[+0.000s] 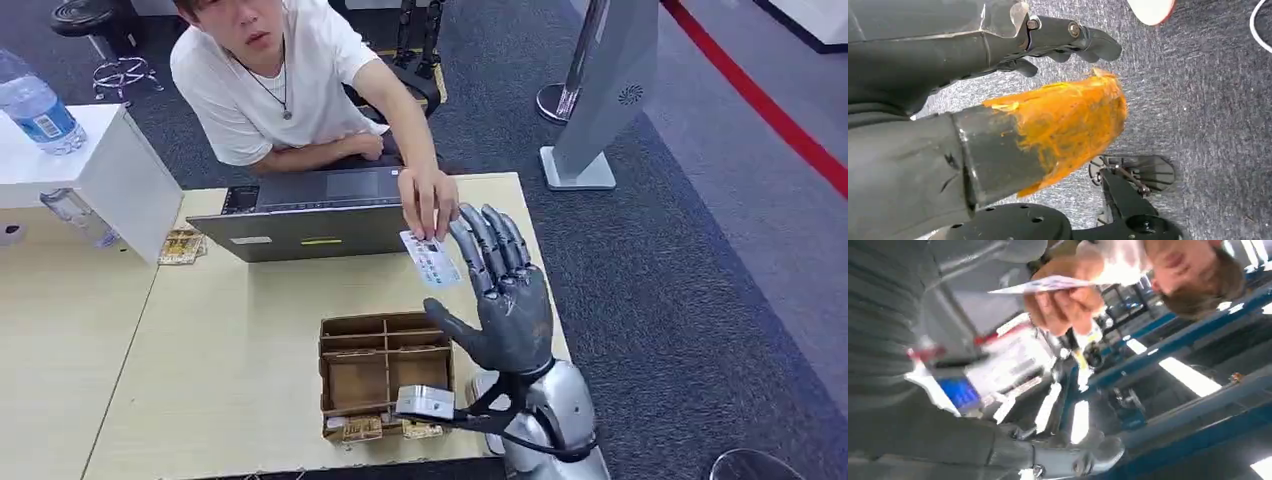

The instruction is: Pass the card to the sensor for recognition and then transmit it.

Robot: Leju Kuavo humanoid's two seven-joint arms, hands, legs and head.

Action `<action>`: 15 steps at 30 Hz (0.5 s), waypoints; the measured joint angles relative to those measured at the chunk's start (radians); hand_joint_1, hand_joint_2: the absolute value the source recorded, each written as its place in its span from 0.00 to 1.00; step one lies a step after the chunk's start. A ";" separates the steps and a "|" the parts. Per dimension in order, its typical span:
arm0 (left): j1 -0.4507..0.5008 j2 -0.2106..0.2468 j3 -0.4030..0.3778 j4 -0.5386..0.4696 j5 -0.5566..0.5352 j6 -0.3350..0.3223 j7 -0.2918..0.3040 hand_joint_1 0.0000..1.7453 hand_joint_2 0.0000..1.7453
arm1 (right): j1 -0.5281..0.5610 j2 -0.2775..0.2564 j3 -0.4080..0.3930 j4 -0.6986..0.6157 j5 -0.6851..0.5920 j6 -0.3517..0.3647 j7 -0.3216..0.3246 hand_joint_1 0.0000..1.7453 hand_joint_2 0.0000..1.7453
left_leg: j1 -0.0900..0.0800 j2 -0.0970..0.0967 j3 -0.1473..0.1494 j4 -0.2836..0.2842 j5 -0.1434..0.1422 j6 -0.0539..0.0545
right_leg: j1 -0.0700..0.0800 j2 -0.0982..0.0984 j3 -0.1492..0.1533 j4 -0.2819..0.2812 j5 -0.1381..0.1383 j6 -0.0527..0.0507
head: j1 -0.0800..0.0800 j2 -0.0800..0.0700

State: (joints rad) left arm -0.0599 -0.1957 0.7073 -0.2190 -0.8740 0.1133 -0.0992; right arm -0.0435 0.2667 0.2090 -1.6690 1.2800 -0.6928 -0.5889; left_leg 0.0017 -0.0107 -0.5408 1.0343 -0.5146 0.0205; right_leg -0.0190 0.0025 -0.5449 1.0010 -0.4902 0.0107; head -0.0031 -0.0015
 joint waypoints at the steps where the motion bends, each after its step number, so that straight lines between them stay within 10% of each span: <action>1: 0.001 0.000 0.000 0.000 -0.003 -0.004 0.004 0.00 0.00 | 0.004 0.005 -0.014 -0.014 0.030 0.000 0.012 0.00 1.00 | 0.000 0.000 0.000 0.000 0.000 0.000 | 0.000 0.000 0.000 0.000 0.000 0.000 | -0.001 0.000; 15: 0.000 -0.018 0.000 0.000 -0.016 -0.027 0.011 0.00 0.00 | 0.020 0.006 -0.058 -0.104 0.218 0.000 0.162 0.00 1.00 | 0.000 0.000 0.000 0.000 0.000 0.000 | 0.000 0.001 0.000 0.000 0.001 0.001 | -0.001 0.000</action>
State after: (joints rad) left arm -0.0594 -0.2136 0.7073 -0.2186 -0.8900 0.0866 -0.0885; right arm -0.0236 0.2731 0.1515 -1.7731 1.4976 -0.6928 -0.4270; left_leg 0.0016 -0.0104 -0.5407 1.0344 -0.5145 0.0204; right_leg -0.0190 0.0031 -0.5450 1.0008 -0.4895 0.0115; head -0.0038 -0.0015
